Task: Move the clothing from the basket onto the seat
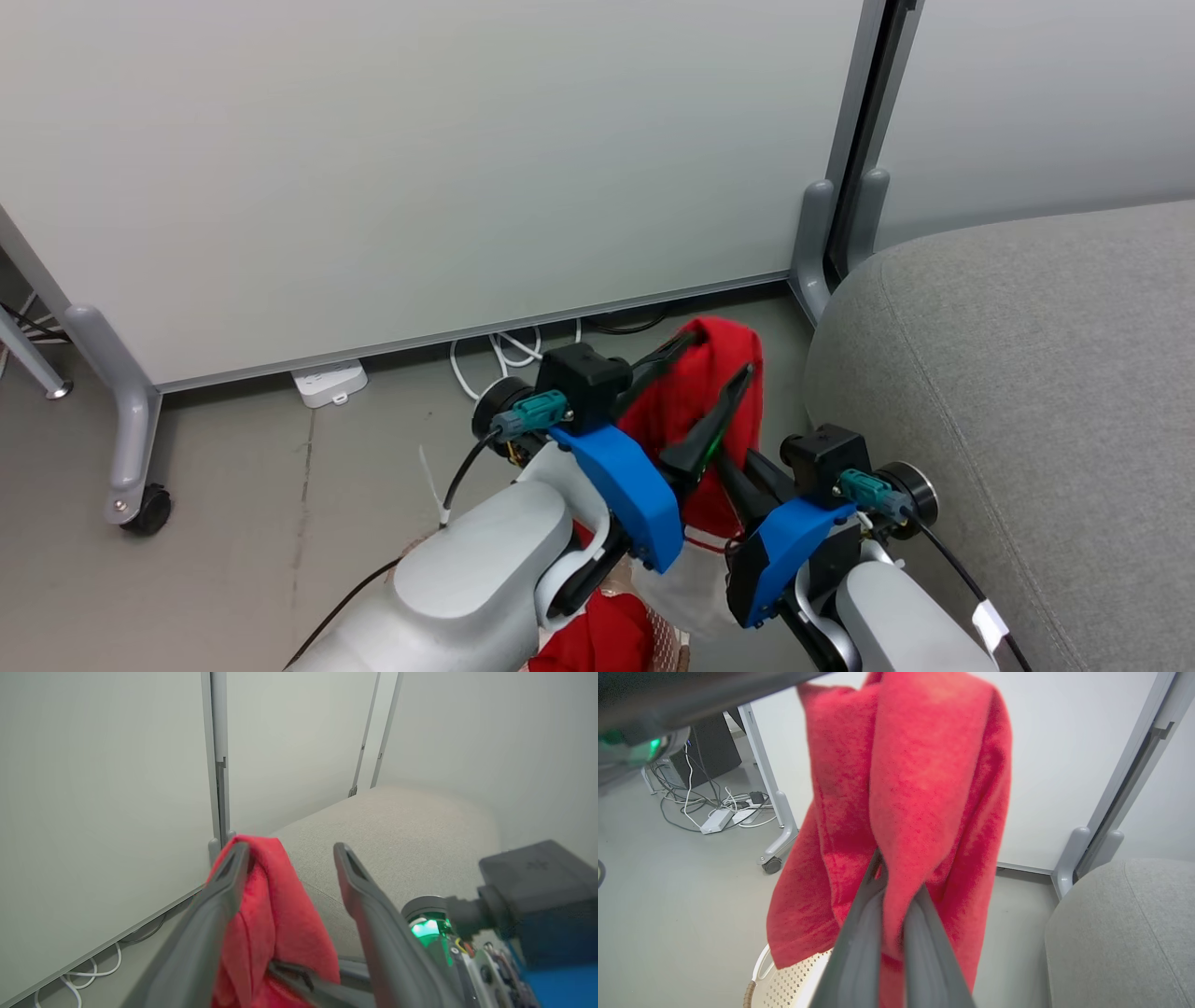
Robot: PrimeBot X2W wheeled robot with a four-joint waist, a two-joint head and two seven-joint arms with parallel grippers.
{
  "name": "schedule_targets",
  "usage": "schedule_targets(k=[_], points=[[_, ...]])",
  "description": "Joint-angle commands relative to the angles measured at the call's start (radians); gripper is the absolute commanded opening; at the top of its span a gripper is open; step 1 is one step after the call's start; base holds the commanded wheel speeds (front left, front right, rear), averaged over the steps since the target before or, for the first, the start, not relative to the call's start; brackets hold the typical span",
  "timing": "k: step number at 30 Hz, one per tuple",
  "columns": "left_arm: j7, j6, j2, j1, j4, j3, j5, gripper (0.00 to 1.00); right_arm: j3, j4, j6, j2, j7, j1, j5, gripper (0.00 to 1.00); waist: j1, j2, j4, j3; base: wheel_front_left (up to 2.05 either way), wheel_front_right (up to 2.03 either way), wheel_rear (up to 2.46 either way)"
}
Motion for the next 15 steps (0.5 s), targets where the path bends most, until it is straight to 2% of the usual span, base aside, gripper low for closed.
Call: schedule_targets(k=[1, 15], points=[[-0.005, -0.005, 0.017, 0.035, -0.013, 0.035, 0.027, 1.0, -0.006, -0.006, -0.001, -0.003, -0.007, -0.019, -0.006, 0.0, 0.0, 0.0, -0.003, 0.003, 0.0, 0.0, 0.0], [-0.004, 0.021, 0.158, 0.383, -0.24, 0.351, 0.278, 1.0, -0.1, -0.015, -0.001, -0.003, -0.01, -0.018, -0.05, 0.0, 0.0, 0.0, -0.001, 0.025, 0.0, 0.0, 0.0]])
